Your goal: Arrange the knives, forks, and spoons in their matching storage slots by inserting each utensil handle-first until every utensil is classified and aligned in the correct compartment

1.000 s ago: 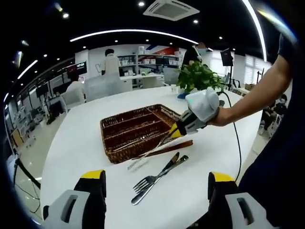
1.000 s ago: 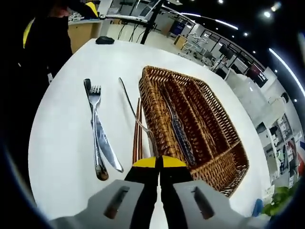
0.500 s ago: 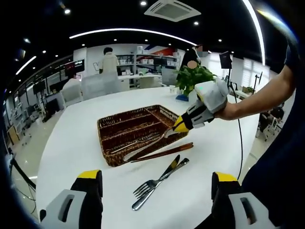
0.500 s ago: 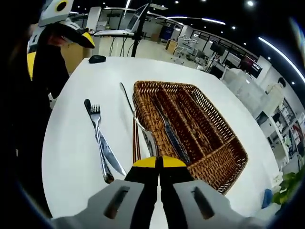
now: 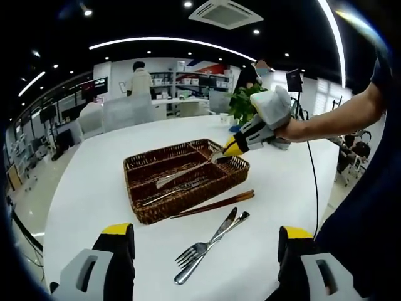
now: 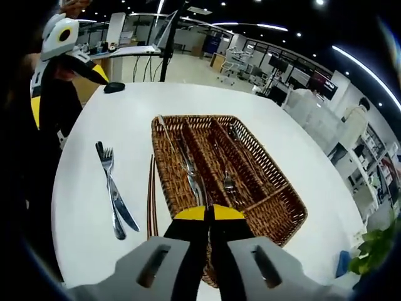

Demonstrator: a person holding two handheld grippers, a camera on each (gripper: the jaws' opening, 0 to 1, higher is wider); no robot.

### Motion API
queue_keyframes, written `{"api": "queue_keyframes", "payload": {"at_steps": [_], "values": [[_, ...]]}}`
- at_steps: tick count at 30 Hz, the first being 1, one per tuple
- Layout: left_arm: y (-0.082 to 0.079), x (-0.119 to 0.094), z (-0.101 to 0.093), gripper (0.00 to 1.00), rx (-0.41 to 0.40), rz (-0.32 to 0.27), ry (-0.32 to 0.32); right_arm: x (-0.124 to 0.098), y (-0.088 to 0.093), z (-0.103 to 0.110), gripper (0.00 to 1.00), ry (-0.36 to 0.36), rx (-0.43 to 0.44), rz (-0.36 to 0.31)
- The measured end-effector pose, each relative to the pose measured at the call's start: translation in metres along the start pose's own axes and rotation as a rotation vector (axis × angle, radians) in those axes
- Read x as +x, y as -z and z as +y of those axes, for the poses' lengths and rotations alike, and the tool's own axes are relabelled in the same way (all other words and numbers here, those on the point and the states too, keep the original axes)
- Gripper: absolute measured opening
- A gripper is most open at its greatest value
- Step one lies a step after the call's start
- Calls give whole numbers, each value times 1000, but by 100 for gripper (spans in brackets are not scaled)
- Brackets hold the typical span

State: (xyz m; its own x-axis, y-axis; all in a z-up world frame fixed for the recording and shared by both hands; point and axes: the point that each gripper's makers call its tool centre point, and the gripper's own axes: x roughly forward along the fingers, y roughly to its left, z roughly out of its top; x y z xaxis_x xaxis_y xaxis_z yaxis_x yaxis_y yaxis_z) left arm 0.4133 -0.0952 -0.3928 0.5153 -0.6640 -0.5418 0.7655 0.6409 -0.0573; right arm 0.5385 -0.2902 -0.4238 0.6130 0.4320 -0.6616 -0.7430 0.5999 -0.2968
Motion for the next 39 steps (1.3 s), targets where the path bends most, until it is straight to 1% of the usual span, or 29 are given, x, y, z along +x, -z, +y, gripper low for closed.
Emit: {"api": "queue_keyframes", "payload": {"at_steps": [7,12,16,18,25,30,33,37,39], "values": [[-2,-1,3,100,4,7,-11,11,0,-41,0,20,19,18],[-7,-6,5,100,-1,-7,-33,23,0,-67,0,23,29,43],[-8,-9,6,100,7,-14,-41,33,0,-80,0,27,35,62],[-7,-10,8,100,5,-8,-47,38,0,-86,0,28,41,78],[-3,-16,11,100,-12,-11,-69,56,2,-98,0,31,54,117],[3,-18,13,100,-17,-2,-73,69,1,-106,0,32,81,135],[6,-19,14,100,-20,6,-75,77,-3,-106,0,23,60,142],[7,-21,17,100,-27,8,-76,80,-18,-100,0,-4,48,105],[7,-21,20,100,-32,6,-80,80,-22,-98,0,-9,42,94]]}}
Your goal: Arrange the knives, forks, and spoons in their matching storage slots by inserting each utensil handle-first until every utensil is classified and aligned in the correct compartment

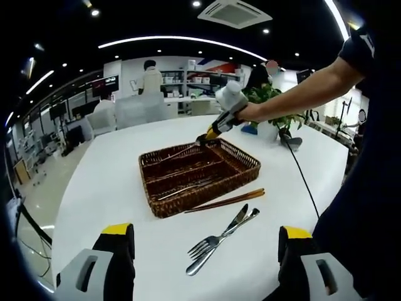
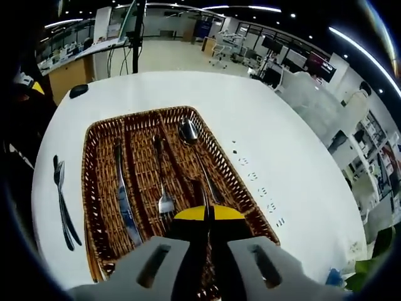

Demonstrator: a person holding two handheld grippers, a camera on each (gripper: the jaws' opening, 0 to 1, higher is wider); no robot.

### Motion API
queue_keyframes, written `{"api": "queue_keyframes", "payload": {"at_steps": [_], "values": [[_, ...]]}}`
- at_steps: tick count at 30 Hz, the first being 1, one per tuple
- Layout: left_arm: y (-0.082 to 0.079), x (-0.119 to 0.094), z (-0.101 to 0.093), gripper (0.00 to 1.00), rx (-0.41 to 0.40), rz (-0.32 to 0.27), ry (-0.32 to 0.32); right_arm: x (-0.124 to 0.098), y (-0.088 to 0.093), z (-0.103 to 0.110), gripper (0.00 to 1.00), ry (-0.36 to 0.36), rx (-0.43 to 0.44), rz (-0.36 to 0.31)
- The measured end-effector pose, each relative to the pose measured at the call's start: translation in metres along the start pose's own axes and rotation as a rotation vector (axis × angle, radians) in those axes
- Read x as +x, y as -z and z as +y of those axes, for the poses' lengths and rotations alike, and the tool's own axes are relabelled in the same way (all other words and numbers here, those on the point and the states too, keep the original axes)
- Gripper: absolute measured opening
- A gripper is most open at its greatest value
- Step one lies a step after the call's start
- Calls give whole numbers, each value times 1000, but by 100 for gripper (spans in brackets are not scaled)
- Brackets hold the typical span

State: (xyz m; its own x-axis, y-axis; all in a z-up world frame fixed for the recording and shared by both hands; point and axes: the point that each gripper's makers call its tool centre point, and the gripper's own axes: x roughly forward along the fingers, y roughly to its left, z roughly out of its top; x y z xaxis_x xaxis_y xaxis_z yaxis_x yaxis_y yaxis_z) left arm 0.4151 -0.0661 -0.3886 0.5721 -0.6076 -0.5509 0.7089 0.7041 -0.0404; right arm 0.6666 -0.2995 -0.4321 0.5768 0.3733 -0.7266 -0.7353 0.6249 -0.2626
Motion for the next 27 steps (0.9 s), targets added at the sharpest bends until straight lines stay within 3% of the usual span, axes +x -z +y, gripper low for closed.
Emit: {"api": "queue_keyframes", "payload": {"at_steps": [15,27], "values": [[-11,6,12,98,14,-11,-7,-6,-4,-10,0,3,-5,-23],[-8,12,4,98,40,12,3,-12,-8,-16,0,-8,9,-48]]}}
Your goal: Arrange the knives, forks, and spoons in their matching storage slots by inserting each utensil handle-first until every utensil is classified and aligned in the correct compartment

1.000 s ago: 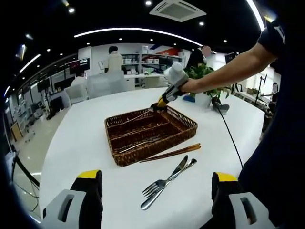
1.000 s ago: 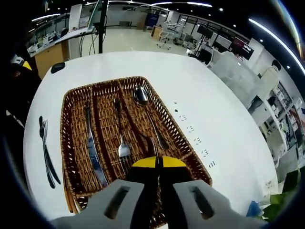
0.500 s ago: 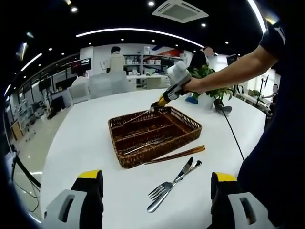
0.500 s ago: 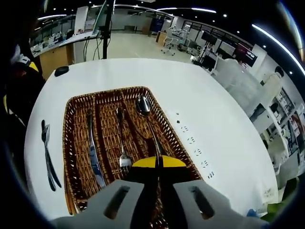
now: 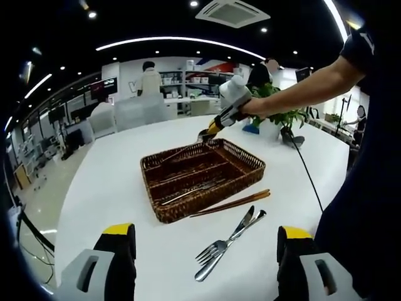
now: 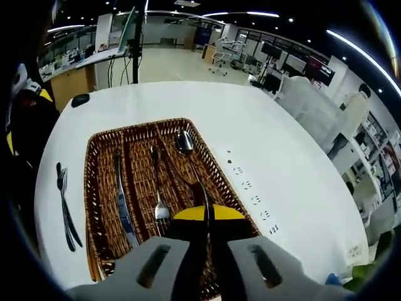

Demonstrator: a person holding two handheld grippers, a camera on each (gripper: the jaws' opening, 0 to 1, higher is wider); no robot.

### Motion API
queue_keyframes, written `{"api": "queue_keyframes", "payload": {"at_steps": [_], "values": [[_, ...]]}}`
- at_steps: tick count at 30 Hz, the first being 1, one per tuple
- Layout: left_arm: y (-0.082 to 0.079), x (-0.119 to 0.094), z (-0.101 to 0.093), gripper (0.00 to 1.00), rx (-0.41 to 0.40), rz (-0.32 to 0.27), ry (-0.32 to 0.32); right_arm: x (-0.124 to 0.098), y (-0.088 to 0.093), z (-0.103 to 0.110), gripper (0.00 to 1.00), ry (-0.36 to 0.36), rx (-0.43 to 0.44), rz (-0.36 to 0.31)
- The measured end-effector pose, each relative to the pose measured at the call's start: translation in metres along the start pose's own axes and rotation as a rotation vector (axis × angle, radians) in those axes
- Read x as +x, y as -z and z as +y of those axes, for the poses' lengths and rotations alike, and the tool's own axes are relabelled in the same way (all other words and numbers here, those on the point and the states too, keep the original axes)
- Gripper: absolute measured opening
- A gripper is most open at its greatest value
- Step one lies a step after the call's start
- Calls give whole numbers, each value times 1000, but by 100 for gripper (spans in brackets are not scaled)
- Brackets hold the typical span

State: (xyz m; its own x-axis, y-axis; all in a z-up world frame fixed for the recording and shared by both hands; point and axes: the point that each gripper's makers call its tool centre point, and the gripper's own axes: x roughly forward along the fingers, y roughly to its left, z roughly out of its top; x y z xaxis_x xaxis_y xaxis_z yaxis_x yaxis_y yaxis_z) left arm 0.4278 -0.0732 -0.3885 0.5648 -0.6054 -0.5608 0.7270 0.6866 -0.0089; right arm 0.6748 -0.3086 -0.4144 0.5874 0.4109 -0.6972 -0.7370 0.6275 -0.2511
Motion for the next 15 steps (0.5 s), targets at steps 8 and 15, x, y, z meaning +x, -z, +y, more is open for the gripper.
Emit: {"api": "queue_keyframes", "payload": {"at_steps": [8,15], "values": [[0,2,0,98,10,-4,7,-5,-1,-1,0,-3,-3,-3],[-1,5,6,98,35,-4,6,-2,13,-10,0,5,58,32]]}}
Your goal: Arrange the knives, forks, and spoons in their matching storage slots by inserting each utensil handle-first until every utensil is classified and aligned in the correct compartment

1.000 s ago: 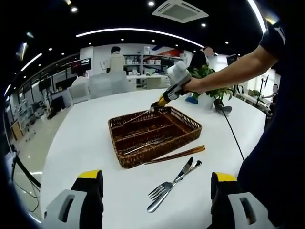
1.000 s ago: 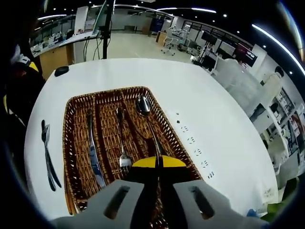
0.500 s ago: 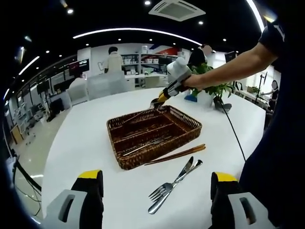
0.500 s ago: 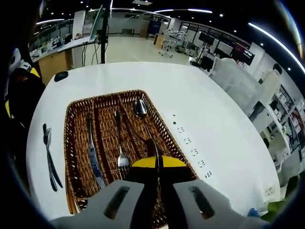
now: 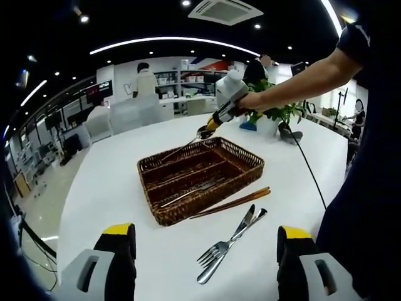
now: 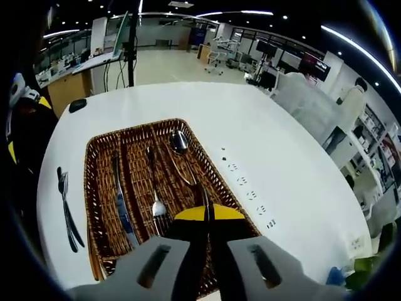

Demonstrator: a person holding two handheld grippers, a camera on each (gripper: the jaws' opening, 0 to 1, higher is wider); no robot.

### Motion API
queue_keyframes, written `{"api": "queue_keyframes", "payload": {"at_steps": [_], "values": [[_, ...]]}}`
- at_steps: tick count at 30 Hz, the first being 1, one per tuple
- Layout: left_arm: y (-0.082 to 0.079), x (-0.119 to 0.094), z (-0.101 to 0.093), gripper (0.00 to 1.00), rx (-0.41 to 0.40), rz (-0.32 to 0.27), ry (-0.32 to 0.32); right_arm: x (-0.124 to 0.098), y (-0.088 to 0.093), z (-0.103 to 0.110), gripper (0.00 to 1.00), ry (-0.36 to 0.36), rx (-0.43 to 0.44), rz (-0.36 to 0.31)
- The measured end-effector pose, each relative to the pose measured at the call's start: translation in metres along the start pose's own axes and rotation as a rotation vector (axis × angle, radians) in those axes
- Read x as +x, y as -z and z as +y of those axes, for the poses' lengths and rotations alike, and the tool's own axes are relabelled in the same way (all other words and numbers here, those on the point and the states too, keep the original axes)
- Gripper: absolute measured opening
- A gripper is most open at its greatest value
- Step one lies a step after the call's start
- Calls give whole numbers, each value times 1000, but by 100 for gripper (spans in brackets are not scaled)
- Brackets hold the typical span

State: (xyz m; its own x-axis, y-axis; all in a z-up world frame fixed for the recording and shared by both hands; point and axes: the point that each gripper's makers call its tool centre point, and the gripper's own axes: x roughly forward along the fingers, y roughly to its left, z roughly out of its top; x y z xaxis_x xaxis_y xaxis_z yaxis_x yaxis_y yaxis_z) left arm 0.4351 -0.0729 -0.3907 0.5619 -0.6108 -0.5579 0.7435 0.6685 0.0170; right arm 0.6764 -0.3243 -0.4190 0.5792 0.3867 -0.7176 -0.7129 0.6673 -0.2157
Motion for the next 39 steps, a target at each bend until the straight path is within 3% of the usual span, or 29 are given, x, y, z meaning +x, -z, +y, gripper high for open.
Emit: {"api": "queue_keyframes", "payload": {"at_steps": [9,16,18,32,36,39], "values": [[-2,1,7,98,4,-7,-11,20,8,9,0,-79,137,53],[-1,-1,11,98,6,2,-25,41,13,15,0,-104,146,101],[0,-1,12,98,7,6,-27,46,11,15,0,-115,184,107],[3,-2,10,98,7,27,-33,79,18,19,0,-157,134,226],[4,-2,9,98,7,34,-36,87,31,18,0,-180,132,294],[4,-3,8,98,3,35,-38,92,33,15,1,-174,117,302]]}}
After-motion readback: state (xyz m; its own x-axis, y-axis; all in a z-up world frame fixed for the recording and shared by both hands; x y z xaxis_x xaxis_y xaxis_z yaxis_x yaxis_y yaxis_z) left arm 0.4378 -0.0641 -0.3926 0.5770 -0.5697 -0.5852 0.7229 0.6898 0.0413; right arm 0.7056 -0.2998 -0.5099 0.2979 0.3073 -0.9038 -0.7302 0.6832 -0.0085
